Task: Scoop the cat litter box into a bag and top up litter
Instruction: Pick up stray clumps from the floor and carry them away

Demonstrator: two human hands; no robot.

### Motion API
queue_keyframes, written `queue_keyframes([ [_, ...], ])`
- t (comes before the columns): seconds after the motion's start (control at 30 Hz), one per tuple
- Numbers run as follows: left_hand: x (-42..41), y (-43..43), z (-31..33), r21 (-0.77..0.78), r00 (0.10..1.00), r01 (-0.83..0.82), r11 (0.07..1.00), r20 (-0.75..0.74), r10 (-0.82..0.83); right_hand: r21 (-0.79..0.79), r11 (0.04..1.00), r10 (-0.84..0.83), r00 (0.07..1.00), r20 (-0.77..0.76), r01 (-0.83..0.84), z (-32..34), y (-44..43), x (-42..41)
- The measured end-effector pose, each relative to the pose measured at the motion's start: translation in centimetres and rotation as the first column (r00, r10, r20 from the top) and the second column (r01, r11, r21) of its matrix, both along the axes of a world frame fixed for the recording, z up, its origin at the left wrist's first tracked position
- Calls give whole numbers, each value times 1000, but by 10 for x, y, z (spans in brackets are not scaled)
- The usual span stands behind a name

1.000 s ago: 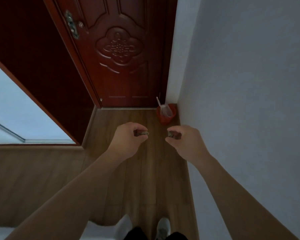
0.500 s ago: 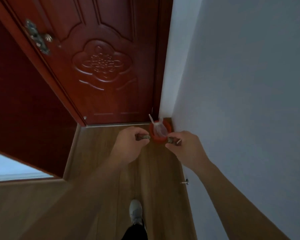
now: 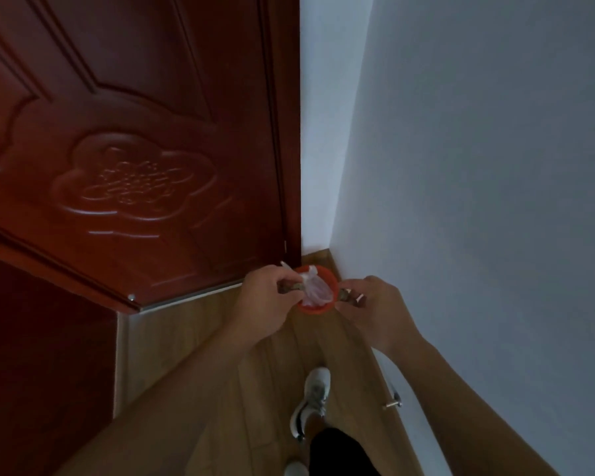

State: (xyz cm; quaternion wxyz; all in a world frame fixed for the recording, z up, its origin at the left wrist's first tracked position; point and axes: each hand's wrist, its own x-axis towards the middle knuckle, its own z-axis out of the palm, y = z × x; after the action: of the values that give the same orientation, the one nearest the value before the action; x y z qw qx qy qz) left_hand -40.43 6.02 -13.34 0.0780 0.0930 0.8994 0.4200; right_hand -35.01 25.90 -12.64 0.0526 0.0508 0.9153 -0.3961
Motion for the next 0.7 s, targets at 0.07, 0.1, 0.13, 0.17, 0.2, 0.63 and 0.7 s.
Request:
queue_keyframes([
  [0.07, -35, 6, -14, -18, 1000, 18, 1000, 14, -17, -35, 999, 11, 999, 42, -10, -15, 3, -35],
  [0.1, -53, 9, -22, -19, 999, 23, 1000, 27, -23, -47, 999, 25, 998, 57, -22, -24, 5, -53],
  [0.13, -69, 12, -31, -18, 999, 28, 999, 43, -27, -57, 998, 34, 997, 73, -30, -32, 6, -72],
  [0.17, -85, 15, -40, -20, 998, 38, 999, 58, -36, -64, 998, 33, 996, 86, -27, -41, 7, -89],
  [0.2, -100, 17, -48, -23, 996, 51, 998, 71, -49, -67, 997, 32, 994, 102, -25, -50, 8, -105],
  [0.63, -238, 24, -195, -24, 909, 364, 931, 229, -349, 110, 968, -244, 947, 211, 225, -203, 12, -194],
  [0.7, -250, 27, -225, -30, 891, 414, 910, 217, -399, 114, 959, -278, 935, 219, 258, -229, 8, -203],
])
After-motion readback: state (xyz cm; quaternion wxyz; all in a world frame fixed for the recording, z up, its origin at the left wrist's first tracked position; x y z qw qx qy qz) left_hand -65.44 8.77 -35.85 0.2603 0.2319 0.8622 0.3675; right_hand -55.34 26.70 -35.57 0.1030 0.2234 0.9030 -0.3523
